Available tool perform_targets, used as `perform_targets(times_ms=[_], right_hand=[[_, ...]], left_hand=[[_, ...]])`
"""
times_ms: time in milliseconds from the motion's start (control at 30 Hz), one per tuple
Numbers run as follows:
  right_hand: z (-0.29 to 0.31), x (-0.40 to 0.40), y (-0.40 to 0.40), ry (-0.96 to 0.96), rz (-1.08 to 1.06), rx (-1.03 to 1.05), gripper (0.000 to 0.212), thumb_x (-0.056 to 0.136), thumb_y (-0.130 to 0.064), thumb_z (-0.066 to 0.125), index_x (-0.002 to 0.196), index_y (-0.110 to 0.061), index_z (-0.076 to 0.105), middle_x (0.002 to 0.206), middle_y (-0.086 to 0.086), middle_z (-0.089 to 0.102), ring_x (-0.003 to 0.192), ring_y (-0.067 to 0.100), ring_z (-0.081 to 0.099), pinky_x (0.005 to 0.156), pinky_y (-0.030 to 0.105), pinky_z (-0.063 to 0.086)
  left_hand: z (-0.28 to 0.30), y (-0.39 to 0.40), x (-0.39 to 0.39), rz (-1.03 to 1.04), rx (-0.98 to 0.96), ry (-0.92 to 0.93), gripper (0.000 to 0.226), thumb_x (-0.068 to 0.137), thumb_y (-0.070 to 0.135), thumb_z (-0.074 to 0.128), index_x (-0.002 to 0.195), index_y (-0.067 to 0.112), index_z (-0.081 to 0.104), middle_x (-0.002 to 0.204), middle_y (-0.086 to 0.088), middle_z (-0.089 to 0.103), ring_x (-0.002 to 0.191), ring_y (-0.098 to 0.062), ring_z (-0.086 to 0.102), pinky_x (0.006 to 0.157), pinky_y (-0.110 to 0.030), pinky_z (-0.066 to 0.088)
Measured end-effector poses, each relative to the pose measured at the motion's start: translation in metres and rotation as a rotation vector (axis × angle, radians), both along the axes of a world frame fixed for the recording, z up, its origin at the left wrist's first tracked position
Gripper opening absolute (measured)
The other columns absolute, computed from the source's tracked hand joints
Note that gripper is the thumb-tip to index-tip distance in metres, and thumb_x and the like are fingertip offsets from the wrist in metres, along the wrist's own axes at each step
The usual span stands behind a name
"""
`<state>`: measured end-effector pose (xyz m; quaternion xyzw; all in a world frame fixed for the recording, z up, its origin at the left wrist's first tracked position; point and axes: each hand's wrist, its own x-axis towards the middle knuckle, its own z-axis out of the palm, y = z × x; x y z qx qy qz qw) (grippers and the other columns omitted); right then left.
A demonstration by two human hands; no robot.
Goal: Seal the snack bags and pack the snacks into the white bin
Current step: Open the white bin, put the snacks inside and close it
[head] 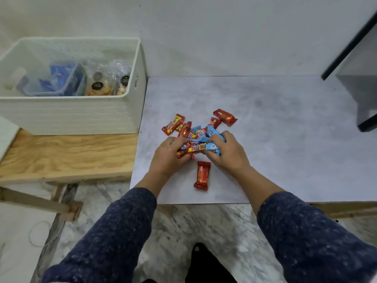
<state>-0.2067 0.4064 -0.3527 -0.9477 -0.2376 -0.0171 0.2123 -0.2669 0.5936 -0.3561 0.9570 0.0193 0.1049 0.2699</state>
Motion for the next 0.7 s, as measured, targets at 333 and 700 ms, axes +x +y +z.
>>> perform_targets(times_ms=[333,700], right_hand=[[0.086,0.024,-0.001,-0.069,-0.079,-0.002,0.037,0.085,-0.031,0.065,0.116,-0.011,0.060,0.107,0.016,0.053,0.093,0.033,0.055,0.065,0.038,0.050],[0.184,0.047,0.128,-0.178,0.024,0.048,0.037,0.085,-0.030,0.063,0.117,-0.011,0.057,0.108,0.015,0.052,0.093,0.032,0.053,0.062,0.030,0.038]], left_hand=[[0.078,0.002,0.017,0.041,-0.047,-0.044,0.035,0.077,0.021,0.072,0.109,0.010,0.063,0.106,-0.013,0.062,0.093,-0.027,0.060,0.075,-0.022,0.039],[0.162,0.098,0.039,0.156,-0.051,-0.179,0.029,0.079,0.027,0.070,0.104,0.013,0.062,0.091,-0.007,0.062,0.076,-0.017,0.051,0.065,-0.021,0.033]])
